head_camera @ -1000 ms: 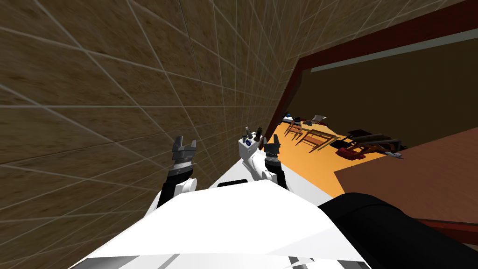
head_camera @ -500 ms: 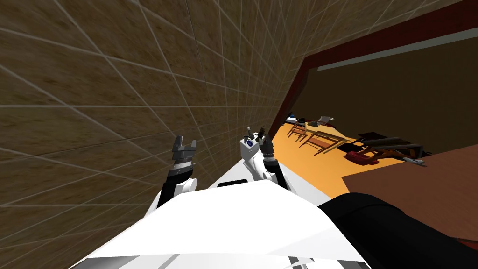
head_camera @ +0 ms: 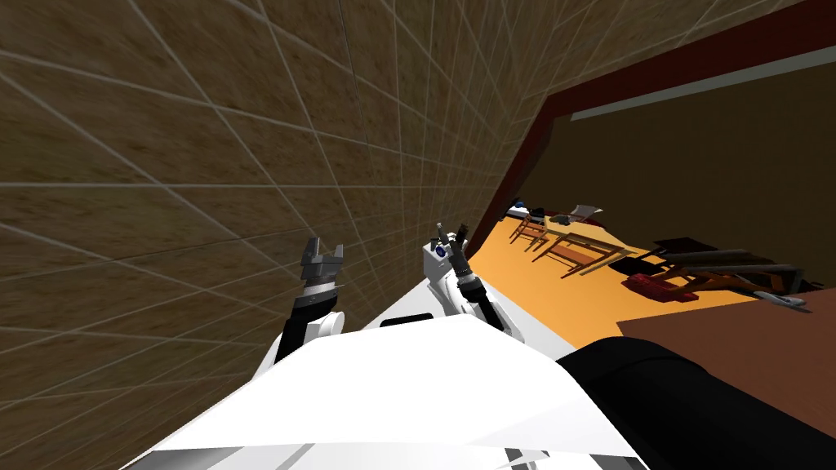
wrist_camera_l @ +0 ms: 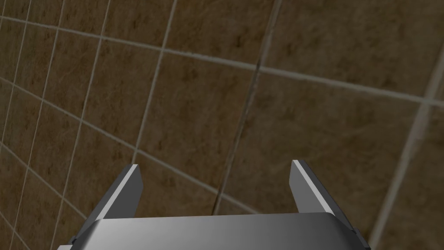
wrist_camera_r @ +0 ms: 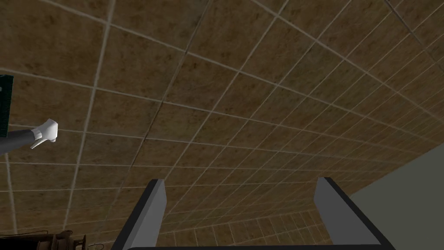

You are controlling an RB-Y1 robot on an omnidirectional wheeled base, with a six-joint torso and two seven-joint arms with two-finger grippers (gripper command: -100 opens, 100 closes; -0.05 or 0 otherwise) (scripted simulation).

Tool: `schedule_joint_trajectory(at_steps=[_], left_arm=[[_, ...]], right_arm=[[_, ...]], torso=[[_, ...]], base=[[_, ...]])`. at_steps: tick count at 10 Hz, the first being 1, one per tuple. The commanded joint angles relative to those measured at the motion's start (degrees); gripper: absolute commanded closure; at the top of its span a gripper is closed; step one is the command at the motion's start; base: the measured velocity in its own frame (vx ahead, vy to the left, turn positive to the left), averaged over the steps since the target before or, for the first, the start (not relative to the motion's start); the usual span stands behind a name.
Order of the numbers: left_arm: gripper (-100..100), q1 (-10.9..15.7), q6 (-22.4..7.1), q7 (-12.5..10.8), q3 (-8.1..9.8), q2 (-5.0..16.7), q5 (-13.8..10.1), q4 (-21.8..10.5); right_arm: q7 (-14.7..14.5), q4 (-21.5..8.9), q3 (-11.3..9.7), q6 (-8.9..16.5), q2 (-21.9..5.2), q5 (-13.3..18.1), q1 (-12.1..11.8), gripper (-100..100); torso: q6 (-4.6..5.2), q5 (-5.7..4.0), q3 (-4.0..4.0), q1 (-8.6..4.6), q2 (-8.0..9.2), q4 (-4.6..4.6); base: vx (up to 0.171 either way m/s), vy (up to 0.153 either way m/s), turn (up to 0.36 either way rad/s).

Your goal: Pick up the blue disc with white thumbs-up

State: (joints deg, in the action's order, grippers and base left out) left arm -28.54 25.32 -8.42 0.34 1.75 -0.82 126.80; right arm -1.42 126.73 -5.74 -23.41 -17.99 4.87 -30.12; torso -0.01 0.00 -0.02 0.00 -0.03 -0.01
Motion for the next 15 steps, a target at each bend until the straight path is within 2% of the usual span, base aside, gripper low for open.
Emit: schedule_joint_trajectory(at_steps=[1, 2, 3, 5, 6, 7, 8, 10, 11, 12, 13, 14, 15], left_arm=[[0, 0.00, 0.00, 0.00, 0.00, 0.00, 0.00, 0.00], [0, -0.01, 0.00, 0.00, 0.00, 0.00, 0.00, 0.00], [0, 0.00, 0.00, 0.00, 0.00, 0.00, 0.00, 0.00], [0, 0.00, 0.00, 0.00, 0.00, 0.00, 0.00, 0.00], [0, 0.00, 0.00, 0.00, 0.00, 0.00, 0.00, 0.00], [0, -0.01, 0.00, 0.00, 0.00, 0.00, 0.00, 0.00], [0, 0.00, 0.00, 0.00, 0.00, 0.00, 0.00, 0.00], [0, 0.00, 0.00, 0.00, 0.00, 0.00, 0.00, 0.00], [0, 0.00, 0.00, 0.00, 0.00, 0.00, 0.00, 0.00], [0, -0.01, 0.00, 0.00, 0.01, 0.00, 0.00, 0.00], [0, 0.00, 0.00, 0.00, 0.00, 0.00, 0.00, 0.00], [0, -0.01, 0.00, 0.00, 0.01, 0.00, 0.00, 0.00], [0, 0.00, 0.00, 0.00, 0.00, 0.00, 0.00, 0.00]], right_arm=[[-1.29, 0.22, -0.69, 0.89, -1.74, 1.10, -0.44, -100], [-3.07, 0.07, -1.61, 2.33, -3.97, 2.89, -0.41, -100], [-3.07, 0.07, -1.61, 2.33, -4.20, 2.89, -0.41, -100], [-6.77, -0.25, -3.58, 5.39, -8.18, 6.68, -0.35, -100], [-6.86, -0.25, -3.58, 5.39, -9.46, 6.68, -0.35, -100], [-8.85, -0.44, -4.62, 7.01, -11.41, 8.68, -0.32, -100], [-8.85, -0.44, -4.62, 7.01, -12.25, 8.68, -0.32, -100], [-12.41, -0.92, -6.77, 10.40, -16.50, 12.47, -0.21, -100], [-13.02, -0.92, -6.77, 10.40, -18.10, 12.86, -0.21, -100], [-15.17, -1.23, -7.88, 12.17, -19.90, 15.01, -0.14, -100], [-15.17, -1.23, -7.88, 12.17, -21.14, 15.01, -0.14, -100], [-17.35, -1.60, -9.01, 13.97, -22.89, 17.19, -0.06, -100], [-17.35, -1.60, -9.01, 13.97, -24.24, 17.19, -0.06, -100]], torso=[[0.00, 0.00, 0.00, 0.00, 0.00, 0.00], [0.03, 0.00, 0.00, -0.01, 0.01, 0.00], [0.01, 0.00, 0.01, 0.00, 0.01, 0.00], [0.01, 0.00, 0.00, -0.01, 0.00, 0.00], [0.01, 0.00, 0.00, -0.01, -0.01, 0.00], [0.03, 0.00, 0.00, -0.01, 0.00, 0.00], [0.01, 0.00, 0.00, -0.01, -0.01, 0.00], [0.02, 0.00, 0.00, 0.00, 0.01, 0.00], [0.01, 0.00, -0.01, 0.00, -0.01, 0.00], [0.04, -0.01, 0.00, -0.01, 0.00, 0.00], [0.02, 0.00, 0.00, 0.00, -0.01, 0.00], [0.04, 0.00, 0.00, -0.01, 0.00, 0.00], [0.02, 0.00, 0.00, 0.00, 0.00, 0.00]], base=[[0.004, -0.001, 0.039], [0.004, 0.002, 0.081], [0.003, 0.000, 0.046], [0.005, 0.001, 0.112], [0.006, -0.002, 0.065], [0.005, 0.002, 0.108], [0.004, 0.000, 0.052], [0.005, 0.003, 0.129], [0.006, -0.001, 0.066], [0.004, 0.002, 0.105], [0.003, 0.000, 0.058], [0.004, 0.003, 0.111], [0.004, 0.000, 0.056]])
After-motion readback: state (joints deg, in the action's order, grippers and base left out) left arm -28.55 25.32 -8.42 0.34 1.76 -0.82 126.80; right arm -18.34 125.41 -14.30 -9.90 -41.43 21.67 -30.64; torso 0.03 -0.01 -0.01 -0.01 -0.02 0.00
